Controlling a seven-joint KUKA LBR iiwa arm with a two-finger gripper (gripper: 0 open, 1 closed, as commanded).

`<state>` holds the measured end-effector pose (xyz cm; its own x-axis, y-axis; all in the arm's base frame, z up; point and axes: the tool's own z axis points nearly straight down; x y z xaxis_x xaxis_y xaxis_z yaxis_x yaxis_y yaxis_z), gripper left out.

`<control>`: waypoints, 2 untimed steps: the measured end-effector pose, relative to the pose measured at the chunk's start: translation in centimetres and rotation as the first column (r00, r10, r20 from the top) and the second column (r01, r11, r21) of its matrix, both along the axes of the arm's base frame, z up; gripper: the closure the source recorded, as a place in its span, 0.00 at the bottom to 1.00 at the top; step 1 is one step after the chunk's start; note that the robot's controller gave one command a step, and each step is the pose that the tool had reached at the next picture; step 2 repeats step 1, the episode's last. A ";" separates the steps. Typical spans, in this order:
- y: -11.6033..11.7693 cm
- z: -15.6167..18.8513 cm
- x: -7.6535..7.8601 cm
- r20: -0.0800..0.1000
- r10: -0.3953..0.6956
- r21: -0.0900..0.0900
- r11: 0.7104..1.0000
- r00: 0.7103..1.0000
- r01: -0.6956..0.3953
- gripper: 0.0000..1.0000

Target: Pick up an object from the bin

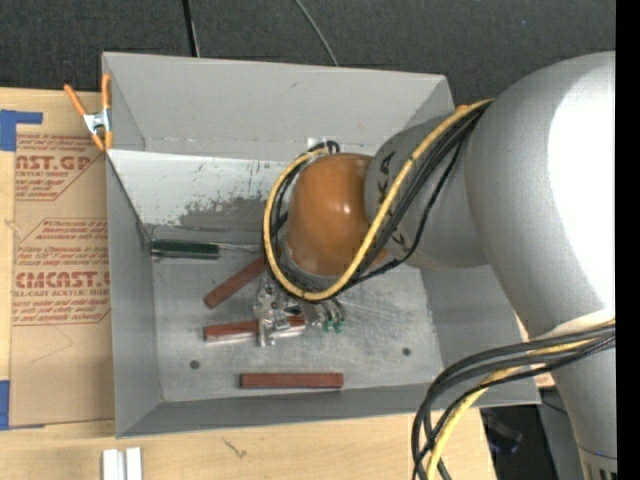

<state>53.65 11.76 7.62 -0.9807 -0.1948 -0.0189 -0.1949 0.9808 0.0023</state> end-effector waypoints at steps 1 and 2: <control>-3.3 15.3 -0.9 -0.012 0.060 -0.005 0.998 0.998 -0.060 1.00; -3.3 15.3 -0.9 -0.012 0.060 -0.005 0.998 0.998 -0.060 1.00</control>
Offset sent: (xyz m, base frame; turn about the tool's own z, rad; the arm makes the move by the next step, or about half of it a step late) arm 0.0000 0.0000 0.0000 0.0000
